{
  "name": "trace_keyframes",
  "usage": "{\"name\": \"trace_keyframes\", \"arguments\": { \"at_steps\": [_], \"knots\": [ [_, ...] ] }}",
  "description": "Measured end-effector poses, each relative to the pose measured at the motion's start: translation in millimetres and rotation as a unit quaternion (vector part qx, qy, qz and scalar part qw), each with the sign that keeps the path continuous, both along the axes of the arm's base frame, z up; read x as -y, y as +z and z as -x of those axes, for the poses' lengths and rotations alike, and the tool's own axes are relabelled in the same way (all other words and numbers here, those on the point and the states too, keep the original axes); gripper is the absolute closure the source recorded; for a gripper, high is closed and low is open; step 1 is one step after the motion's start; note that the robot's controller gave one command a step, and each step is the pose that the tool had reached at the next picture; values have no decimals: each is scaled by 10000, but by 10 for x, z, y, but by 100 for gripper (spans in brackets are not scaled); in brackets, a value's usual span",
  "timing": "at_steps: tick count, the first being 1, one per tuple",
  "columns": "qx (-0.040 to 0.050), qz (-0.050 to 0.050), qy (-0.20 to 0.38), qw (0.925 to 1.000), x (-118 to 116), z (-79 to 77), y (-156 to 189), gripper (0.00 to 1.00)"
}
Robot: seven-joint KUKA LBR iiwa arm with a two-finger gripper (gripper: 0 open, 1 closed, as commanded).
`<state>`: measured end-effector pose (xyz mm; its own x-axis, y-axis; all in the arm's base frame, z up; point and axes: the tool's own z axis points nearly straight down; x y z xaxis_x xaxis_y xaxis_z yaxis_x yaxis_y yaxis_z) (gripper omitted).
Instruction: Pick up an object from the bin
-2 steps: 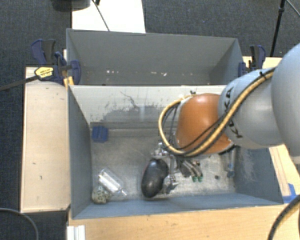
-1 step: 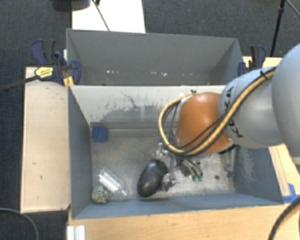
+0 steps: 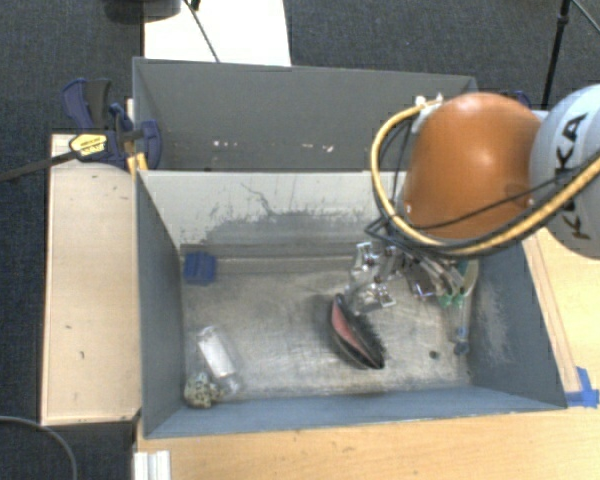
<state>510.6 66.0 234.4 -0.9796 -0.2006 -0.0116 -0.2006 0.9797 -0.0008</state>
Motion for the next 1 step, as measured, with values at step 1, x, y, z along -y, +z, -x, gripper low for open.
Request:
{"name": "trace_keyframes", "arguments": {
  "at_steps": [1],
  "knots": [
    [-46,3,-11,10000,-2,17,-46,0]
  ]
}}
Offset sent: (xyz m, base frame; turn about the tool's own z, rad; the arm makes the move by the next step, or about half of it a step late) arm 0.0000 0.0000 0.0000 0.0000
